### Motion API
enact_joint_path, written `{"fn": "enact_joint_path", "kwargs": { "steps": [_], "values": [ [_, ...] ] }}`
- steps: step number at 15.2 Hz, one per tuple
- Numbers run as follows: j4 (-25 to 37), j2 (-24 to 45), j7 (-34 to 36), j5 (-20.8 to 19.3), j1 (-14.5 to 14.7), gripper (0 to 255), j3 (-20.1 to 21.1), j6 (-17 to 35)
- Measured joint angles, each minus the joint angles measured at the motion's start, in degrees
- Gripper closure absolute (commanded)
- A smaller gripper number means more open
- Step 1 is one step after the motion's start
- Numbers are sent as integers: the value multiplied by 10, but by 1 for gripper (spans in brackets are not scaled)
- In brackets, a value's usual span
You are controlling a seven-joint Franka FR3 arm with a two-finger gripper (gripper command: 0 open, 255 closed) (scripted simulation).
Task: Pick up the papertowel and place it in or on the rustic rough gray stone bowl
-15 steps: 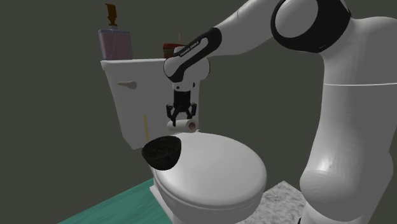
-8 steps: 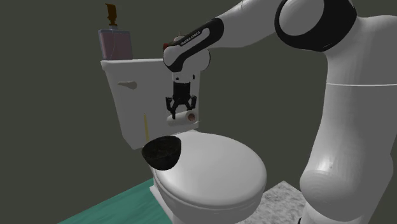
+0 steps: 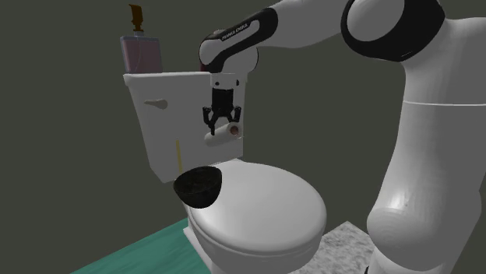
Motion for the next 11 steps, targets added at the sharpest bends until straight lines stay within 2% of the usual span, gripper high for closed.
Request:
{"fn": "enact_joint_path", "kwargs": {
  "steps": [2,11],
  "values": [
    [15,1,1,0,0,255,0,-14],
    [-82,-91,86,15,46,255,44,-2]
  ]
}}
